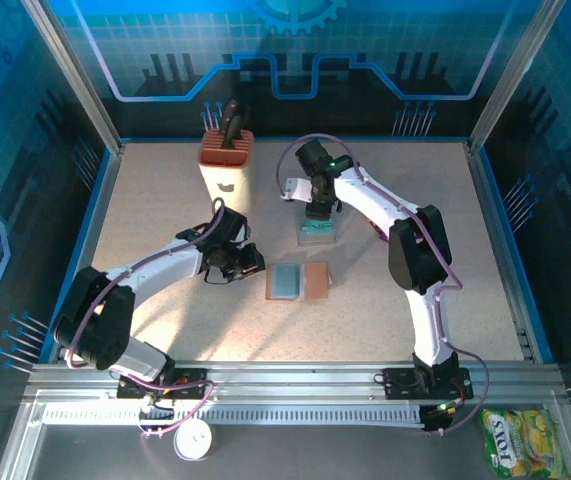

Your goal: Take the credit cards out of the card holder

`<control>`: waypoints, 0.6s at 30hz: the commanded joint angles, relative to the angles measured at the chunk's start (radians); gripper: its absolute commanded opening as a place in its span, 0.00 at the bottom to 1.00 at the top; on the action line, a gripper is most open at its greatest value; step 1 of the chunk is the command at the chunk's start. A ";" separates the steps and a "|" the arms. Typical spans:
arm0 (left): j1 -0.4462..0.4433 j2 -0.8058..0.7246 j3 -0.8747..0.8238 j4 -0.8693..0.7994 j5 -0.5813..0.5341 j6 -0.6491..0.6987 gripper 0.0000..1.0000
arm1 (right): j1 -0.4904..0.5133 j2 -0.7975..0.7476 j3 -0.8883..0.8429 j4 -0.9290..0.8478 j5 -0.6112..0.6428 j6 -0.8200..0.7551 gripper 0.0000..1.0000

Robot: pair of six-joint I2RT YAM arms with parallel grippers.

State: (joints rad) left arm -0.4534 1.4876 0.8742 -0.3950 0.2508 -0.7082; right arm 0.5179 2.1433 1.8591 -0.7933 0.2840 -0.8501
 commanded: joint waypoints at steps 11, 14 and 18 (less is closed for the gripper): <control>0.009 0.005 -0.004 -0.002 0.017 -0.011 0.16 | 0.019 -0.016 -0.116 0.078 0.019 -0.017 0.67; 0.009 0.007 -0.001 -0.006 0.018 -0.010 0.17 | 0.020 -0.030 -0.118 0.090 0.030 -0.015 0.67; 0.009 0.007 0.001 -0.004 0.019 -0.009 0.17 | 0.019 -0.073 -0.117 0.106 0.023 0.010 0.67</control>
State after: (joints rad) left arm -0.4534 1.4876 0.8738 -0.3950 0.2508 -0.7078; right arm 0.5247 2.1273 1.7512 -0.7120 0.3073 -0.8558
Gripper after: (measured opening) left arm 0.168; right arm 0.669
